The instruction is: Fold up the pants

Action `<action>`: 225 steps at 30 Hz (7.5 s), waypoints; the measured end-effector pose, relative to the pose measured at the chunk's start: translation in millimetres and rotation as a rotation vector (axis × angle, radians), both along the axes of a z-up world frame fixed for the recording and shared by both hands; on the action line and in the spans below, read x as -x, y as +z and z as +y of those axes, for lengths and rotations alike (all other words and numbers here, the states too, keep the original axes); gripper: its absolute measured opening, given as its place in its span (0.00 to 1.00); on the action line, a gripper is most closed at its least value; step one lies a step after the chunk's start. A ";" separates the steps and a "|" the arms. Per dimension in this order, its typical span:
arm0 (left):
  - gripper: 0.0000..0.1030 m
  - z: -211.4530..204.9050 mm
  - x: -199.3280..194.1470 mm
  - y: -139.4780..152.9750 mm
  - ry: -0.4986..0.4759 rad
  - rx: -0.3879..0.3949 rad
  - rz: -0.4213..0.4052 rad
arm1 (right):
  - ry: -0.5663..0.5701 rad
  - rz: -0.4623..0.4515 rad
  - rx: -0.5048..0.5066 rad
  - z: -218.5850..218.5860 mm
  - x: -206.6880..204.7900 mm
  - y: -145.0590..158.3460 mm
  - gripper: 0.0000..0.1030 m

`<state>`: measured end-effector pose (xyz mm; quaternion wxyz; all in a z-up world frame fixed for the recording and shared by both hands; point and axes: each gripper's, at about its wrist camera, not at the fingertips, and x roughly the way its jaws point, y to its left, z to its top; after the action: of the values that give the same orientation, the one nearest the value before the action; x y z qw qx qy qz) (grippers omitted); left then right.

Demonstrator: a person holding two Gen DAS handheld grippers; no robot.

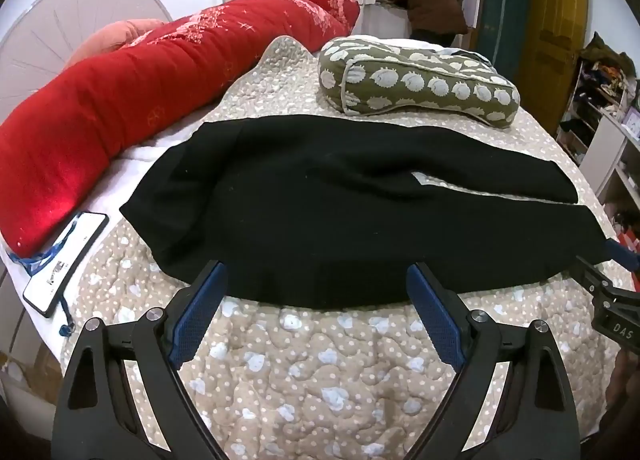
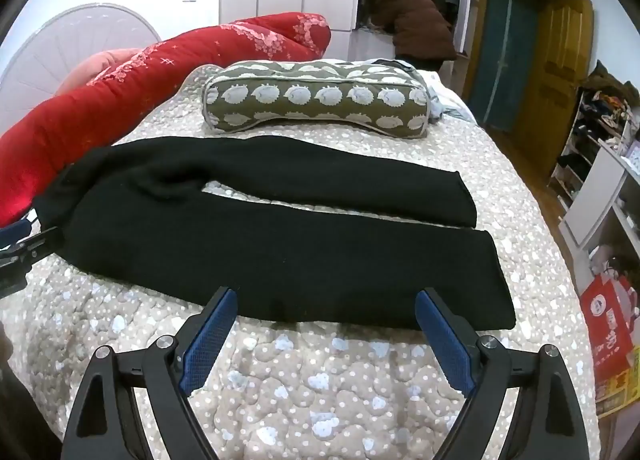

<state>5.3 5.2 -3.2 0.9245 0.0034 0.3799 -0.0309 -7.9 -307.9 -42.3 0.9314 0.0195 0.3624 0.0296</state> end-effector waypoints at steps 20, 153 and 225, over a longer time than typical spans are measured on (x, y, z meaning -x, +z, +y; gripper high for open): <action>0.88 14.7 -11.9 -16.8 0.051 -0.017 0.056 | -0.010 0.009 -0.015 -2.2 -5.9 -5.3 0.87; 0.88 124.8 -61.1 -42.3 0.340 0.282 0.191 | -0.010 0.180 -0.286 -9.3 -42.5 -43.9 0.87; 0.52 42.6 -36.2 -46.8 0.034 0.070 0.191 | -0.275 0.173 -0.081 -153.4 -16.6 -59.5 0.06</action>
<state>41.6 47.8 -50.0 0.8840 -0.0382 0.4651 -0.0289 8.7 -461.2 -101.8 0.8905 0.1087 0.4336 -0.0855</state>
